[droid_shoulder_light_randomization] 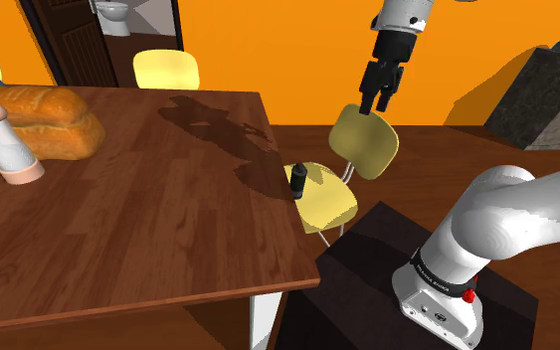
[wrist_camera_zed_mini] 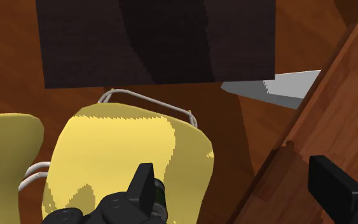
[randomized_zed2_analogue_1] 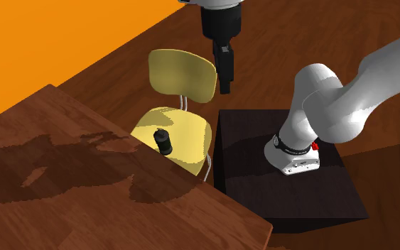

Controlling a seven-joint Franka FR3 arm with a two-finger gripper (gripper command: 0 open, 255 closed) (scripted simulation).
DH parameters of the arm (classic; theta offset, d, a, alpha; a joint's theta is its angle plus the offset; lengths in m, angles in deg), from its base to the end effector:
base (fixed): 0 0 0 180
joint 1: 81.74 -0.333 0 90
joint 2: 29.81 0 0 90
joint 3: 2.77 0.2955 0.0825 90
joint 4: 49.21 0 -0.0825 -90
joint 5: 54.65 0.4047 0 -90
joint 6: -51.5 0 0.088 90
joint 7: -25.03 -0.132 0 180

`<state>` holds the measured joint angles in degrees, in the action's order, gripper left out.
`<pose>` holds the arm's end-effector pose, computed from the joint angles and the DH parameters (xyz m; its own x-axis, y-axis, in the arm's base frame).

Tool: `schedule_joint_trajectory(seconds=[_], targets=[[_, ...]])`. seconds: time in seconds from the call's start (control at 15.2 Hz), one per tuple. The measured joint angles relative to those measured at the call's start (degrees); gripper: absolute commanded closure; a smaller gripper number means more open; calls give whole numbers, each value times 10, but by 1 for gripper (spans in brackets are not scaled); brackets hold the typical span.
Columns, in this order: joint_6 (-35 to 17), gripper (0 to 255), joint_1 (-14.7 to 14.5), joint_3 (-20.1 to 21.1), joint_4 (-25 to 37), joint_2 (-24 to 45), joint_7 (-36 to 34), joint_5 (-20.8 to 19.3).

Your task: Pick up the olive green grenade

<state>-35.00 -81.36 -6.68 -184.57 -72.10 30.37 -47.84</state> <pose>0.3432 -0.0123 0.5277 0.9940 0.0476 -0.0989 0.0298 -0.9843 -0.1738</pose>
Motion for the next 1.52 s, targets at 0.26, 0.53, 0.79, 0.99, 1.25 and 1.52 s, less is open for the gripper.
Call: schedule_joint_trajectory(seconds=[0.26,0.53,0.79,0.99,1.25,1.52], targets=[[-44,0,2,3,-21,20,1,-4],[-129,0,4,11,-58,61,-2,-9],[-212,0,8,13,-78,118,-1,-18],[-277,0,8,20,-78,177,-9,-20],[-362,0,13,20,-79,254,-11,-30],[-437,0,18,21,-59,342,-19,-41]])
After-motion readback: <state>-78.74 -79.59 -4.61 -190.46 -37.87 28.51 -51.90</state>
